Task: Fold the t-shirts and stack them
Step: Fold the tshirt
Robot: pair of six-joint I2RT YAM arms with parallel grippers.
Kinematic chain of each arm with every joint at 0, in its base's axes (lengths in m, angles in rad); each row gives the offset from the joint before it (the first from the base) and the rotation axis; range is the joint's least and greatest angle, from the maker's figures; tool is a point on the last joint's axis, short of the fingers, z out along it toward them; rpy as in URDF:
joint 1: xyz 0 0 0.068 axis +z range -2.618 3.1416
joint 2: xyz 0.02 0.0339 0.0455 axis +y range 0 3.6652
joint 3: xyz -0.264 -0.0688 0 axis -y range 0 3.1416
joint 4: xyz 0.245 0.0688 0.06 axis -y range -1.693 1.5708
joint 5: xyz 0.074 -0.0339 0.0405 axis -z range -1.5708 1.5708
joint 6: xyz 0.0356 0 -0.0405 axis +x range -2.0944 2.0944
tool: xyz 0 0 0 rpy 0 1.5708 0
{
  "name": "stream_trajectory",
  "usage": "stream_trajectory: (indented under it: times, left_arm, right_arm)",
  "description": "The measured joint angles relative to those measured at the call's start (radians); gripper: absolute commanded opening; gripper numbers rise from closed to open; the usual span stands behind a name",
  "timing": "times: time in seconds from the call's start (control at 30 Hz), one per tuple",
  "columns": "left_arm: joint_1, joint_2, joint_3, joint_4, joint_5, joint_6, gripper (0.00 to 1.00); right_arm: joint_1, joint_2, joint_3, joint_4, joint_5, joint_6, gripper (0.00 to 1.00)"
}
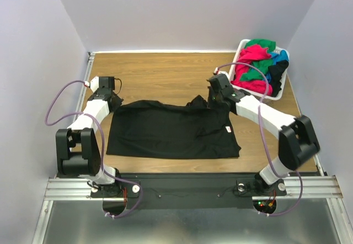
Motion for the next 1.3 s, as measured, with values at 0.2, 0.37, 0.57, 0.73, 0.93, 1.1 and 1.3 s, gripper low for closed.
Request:
stream_trajectory:
  times: [0.2,0.37,0.57,0.73,0.93,1.1,1.3]
  left_arm:
    - [-0.008,-0.084,-0.111,0.001,-0.003,-0.033,0.00]
    - [-0.022,-0.124,-0.170,-0.013,-0.008,-0.058,0.00]
    - [-0.022,-0.126,-0.195,-0.028,-0.024,-0.083,0.00]
    - [-0.022,-0.121,-0.190,-0.039,-0.046,-0.092,0.00]
    - [-0.021,-0.071,-0.058,-0.093,-0.065,-0.090,0.00]
    - [-0.021,-0.070,0.050,-0.097,-0.069,-0.086,0.00]
    - [-0.021,-0.068,0.062,-0.102,-0.083,-0.079,0.00]
  right_arm:
    - [0.010,-0.217,-0.155,0.008,-0.020,0.034,0.00]
    - [0.011,-0.323,-0.258,0.027,-0.064,0.065,0.00]
    - [0.035,-0.377,-0.386,0.021,-0.095,0.112,0.00]
    - [0.050,-0.459,-0.467,0.020,-0.133,0.142,0.00]
    - [0.050,-0.490,-0.499,0.016,-0.150,0.154,0.00]
    - [0.050,-0.493,-0.456,0.014,-0.141,0.145,0.00]
    - [0.051,-0.452,-0.402,0.031,-0.146,0.137,0.00]
